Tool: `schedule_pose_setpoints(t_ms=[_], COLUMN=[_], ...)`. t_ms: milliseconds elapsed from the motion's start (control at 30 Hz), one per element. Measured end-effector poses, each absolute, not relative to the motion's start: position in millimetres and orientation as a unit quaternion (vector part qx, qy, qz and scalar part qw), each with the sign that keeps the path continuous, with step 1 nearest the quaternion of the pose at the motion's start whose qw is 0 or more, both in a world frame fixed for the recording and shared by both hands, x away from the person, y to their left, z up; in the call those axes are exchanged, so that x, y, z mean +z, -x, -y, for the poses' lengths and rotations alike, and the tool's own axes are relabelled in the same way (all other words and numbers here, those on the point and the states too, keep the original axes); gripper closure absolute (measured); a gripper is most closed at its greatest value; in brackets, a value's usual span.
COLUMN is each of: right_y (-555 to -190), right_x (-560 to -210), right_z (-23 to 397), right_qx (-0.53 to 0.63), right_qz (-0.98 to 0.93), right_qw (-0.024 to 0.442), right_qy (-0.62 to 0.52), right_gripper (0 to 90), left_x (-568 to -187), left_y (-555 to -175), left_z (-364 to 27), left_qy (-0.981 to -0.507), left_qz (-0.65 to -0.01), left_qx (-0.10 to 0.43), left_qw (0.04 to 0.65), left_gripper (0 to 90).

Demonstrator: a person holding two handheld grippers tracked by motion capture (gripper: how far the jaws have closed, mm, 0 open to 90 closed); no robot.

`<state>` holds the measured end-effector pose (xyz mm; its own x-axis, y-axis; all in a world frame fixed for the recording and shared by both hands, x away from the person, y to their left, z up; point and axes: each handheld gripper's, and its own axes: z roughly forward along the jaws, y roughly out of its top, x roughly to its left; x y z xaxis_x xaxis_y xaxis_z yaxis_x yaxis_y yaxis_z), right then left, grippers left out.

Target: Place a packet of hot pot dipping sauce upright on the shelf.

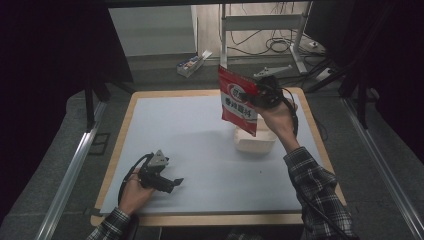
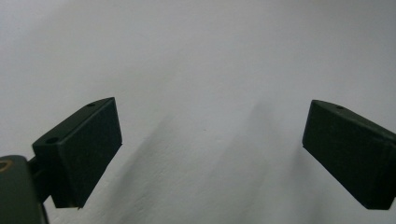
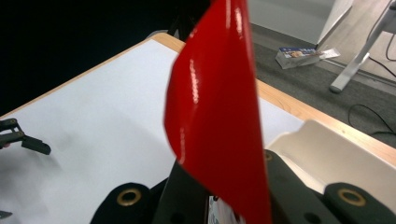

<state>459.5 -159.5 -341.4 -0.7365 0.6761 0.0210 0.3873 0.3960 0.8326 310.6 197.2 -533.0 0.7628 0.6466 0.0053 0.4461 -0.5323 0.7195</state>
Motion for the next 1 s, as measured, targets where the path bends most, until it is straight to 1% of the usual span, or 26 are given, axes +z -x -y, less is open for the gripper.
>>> schedule_pose_setpoints(t_ms=[533, 767, 1000], right_y=[-450, -448, -451], right_x=[-344, -346, -359], right_z=[205, 213, 215], right_qx=[0.446, 0.440, 0.440], right_qz=[-0.804, -0.802, -0.802], right_qw=[0.175, 0.181, 0.171], right_qy=[-0.354, -0.360, -0.366], right_gripper=[88.9, 88.9, 88.9], left_x=[-534, -534, -534], left_y=[-311, -311, -311], left_z=[-196, -196, -196], left_qy=[-0.865, -0.865, -0.866], left_qz=[-0.318, -0.317, -0.317], left_qx=[0.137, 0.137, 0.137], left_qw=[0.364, 0.363, 0.362], left_gripper=[4.8, 4.8, 4.8])
